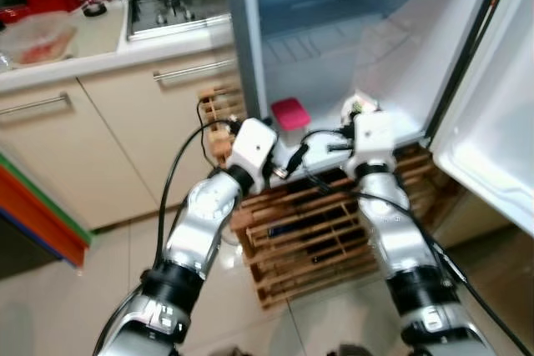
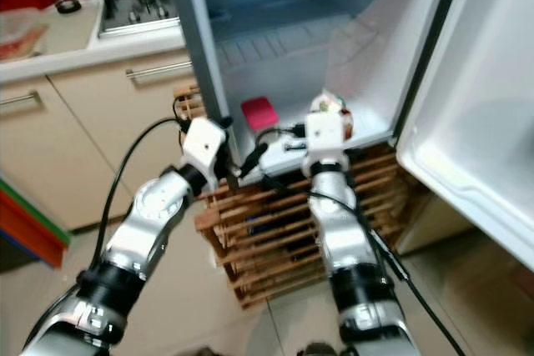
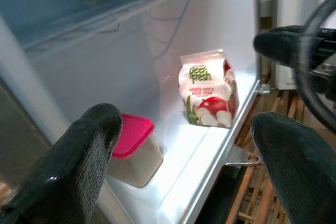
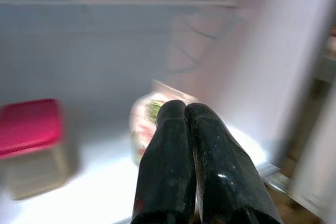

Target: Restocking fridge

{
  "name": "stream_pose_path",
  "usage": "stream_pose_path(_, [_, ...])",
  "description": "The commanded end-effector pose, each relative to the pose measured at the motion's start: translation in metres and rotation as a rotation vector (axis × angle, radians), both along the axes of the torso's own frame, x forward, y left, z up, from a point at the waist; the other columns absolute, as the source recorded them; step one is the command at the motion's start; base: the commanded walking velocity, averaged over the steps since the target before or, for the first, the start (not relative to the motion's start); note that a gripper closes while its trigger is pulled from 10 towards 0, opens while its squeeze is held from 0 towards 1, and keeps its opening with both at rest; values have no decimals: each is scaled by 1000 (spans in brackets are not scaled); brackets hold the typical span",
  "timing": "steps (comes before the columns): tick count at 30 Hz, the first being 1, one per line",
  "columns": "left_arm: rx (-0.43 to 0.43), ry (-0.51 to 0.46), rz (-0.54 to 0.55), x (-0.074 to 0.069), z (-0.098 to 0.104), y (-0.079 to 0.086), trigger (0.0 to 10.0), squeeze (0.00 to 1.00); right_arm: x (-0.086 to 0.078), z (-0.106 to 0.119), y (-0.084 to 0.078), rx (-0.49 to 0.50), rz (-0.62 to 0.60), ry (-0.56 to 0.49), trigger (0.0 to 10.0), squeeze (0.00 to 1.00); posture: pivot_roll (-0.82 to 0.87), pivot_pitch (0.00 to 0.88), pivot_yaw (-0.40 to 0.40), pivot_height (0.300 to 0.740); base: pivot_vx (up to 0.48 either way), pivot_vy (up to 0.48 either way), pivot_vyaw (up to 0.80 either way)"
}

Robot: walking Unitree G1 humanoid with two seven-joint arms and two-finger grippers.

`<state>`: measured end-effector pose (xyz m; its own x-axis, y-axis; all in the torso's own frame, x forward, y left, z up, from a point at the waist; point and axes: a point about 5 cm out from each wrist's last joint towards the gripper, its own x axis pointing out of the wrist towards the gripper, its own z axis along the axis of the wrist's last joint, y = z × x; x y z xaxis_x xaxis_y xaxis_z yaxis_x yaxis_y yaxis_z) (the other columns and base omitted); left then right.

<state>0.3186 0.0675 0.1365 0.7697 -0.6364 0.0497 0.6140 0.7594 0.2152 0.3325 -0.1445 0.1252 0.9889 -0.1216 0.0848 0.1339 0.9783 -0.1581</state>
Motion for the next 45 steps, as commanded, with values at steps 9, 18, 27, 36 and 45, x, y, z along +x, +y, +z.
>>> stream_pose_path(9, [38,24,-8,-13,6,31,10000,0,-3,-15,-2,22,-83,62,10000,0,16,52,238,740,0,0,0])
stream_pose_path(18, [58,19,-59,-32,22,41,10000,0,-1,-23,0,30,-141,95,10000,0,71,70,271,740,0,-131,0])
stream_pose_path(27, [1,76,16,-30,16,36,10000,0,7,-15,12,-18,-67,65,10000,0,51,87,219,740,255,-298,0])
stream_pose_path(36, [-105,153,142,-17,-5,26,10000,0,10,1,4,-77,-23,33,10000,0,-34,80,108,740,100,0,110])
stream_pose_path(45, [-96,130,155,-11,-8,19,10000,0,5,-2,-11,-111,-47,51,10000,0,-73,73,67,740,0,0,203])
